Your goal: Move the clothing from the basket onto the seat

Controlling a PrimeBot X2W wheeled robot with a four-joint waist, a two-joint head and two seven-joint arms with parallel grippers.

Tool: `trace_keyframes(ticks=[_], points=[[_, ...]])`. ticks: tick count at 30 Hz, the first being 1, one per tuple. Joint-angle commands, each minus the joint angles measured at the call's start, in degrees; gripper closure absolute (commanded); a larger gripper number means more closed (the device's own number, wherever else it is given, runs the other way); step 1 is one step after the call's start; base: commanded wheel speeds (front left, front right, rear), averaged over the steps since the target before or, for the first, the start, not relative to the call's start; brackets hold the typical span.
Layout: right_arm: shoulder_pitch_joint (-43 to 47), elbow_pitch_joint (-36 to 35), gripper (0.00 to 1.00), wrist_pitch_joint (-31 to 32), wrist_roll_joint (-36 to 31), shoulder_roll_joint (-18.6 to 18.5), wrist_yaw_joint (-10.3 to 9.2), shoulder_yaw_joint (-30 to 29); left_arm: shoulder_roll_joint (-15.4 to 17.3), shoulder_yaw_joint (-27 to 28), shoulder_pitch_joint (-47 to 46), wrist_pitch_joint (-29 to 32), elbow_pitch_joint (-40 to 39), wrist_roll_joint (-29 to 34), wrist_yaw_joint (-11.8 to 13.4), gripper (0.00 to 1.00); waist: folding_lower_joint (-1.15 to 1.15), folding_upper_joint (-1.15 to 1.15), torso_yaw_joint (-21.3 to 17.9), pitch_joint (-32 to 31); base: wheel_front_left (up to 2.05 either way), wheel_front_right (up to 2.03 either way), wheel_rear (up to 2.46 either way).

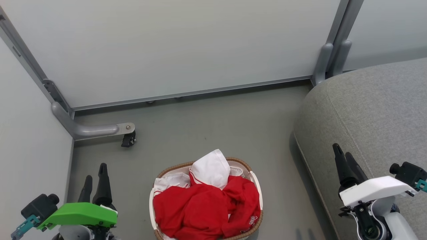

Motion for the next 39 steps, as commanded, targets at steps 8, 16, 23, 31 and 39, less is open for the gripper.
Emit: trace_keyframes(ticks=[8,16,23,31,39], points=[[-1.90,0.39,0.00,-2.00,-7.30,-1.32,0.01,1.78,1.42,-1.88,-1.50,-2.05,-0.65,8.14,0.85,0.00,0.00,0.00,-0.10,0.00,0.00,0.00,0.00],[-2.22,0.85,0.00,-3.38,-12.74,-1.72,0.01,3.11,2.04,-3.11,-1.29,-3.41,-0.57,13.73,1.36,0.00,0.00,0.00,-0.23,0.15,0.00,0.00,0.00],[-2.63,1.16,0.00,-4.69,-17.76,-2.13,0.01,3.86,2.49,-3.88,-1.12,-4.71,-0.22,18.71,1.78,0.00,0.00,0.00,-0.25,0.27,0.00,0.00,0.00],[-3.11,1.12,0.00,-5.86,-22.46,-2.32,0.01,4.41,2.55,-3.82,-1.24,-5.86,-0.27,23.07,2.07,0.00,0.00,0.00,-0.42,0.62,0.00,0.00,0.00],[-3.09,1.29,0.00,-7.03,-26.72,-2.54,0.01,5.03,2.80,-4.19,-1.01,-7.02,0.03,27.93,1.80,0.00,0.00,0.00,-0.72,0.70,0.00,0.00,0.00]])
